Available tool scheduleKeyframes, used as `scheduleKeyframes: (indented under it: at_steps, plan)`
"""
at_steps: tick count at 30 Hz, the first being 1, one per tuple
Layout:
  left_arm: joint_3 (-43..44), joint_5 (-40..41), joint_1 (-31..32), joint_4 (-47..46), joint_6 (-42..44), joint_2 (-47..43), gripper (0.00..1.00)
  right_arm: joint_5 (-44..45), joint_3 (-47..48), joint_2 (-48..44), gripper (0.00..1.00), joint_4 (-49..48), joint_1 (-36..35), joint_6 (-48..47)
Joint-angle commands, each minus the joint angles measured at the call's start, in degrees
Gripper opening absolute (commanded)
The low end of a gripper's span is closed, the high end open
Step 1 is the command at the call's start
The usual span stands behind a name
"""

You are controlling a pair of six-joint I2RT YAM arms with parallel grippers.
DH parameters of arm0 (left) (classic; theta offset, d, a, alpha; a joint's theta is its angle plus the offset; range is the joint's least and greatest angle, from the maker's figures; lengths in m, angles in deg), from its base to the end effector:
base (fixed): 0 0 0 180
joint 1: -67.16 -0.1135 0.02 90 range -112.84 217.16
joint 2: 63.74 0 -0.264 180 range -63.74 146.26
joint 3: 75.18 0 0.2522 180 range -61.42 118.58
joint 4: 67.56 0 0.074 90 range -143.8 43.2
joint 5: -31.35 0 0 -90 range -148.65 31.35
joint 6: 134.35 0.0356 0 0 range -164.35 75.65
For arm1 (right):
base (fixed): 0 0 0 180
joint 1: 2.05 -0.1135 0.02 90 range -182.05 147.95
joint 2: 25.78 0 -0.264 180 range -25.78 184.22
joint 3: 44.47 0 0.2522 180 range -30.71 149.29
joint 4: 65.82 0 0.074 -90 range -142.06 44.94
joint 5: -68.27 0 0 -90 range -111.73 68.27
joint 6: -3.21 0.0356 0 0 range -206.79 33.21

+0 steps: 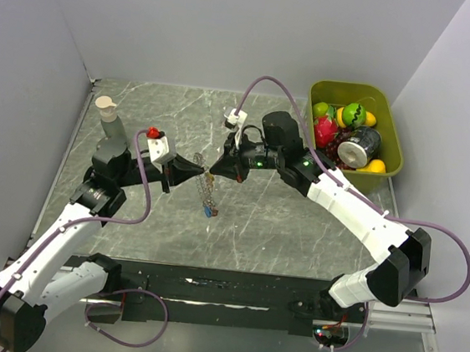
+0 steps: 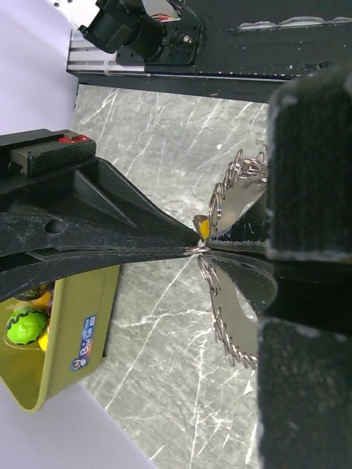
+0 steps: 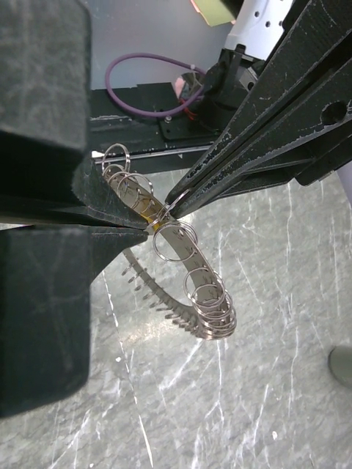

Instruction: Put the keys on the keyring

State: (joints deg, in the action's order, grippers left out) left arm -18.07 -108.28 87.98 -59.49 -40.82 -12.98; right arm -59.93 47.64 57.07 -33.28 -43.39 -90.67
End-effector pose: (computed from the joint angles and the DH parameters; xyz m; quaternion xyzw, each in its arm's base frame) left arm 0.1779 -0.0967 0.3429 0.4231 0.5751 -0.3928 0.5797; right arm 0.2330 0.2343 0.3757 -0.4695 0.6594 0.4257 0.4043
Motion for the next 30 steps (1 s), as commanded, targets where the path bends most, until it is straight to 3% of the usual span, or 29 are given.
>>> scheduleKeyframes:
  at_steps: [1, 11, 14, 17, 20, 23, 30]
  plan:
    - [0.1, -6.1, 0.4, -6.3, -1.9, -2.1, 0.01, 1.5, -0.1, -0.6, 0.00, -2.2, 1.0, -0.6]
    - [-1.1, -8.0, 0.4, -10.3, -3.1, -1.5, 0.01, -3.2, -0.6, -1.4, 0.00, -2.3, 1.0, -2.6]
    - [-1.1, -8.5, 0.5, -9.9, -2.4, -1.6, 0.01, -4.0, -2.5, -3.4, 0.10, -4.4, 1.4, -2.4]
    - [-1.3, -9.0, 0.5, -9.3, -1.9, -1.6, 0.01, -4.4, -4.7, -6.4, 0.44, -7.6, 2.3, -1.5]
    - [-1.4, -10.0, 0.5, -9.9, -2.1, -1.9, 0.01, -4.7, -7.5, -10.3, 0.67, -11.7, 3.5, -0.9]
    - [-1.6, -11.5, 0.5, -11.2, -2.3, -2.1, 0.01, -6.9, -9.9, -14.1, 0.78, -15.7, 4.8, -0.1]
    - [-2.2, -15.1, 0.5, -17.3, -6.8, -1.7, 0.01, -18.7, -9.4, -14.4, 0.80, -20.5, 5.7, 1.9]
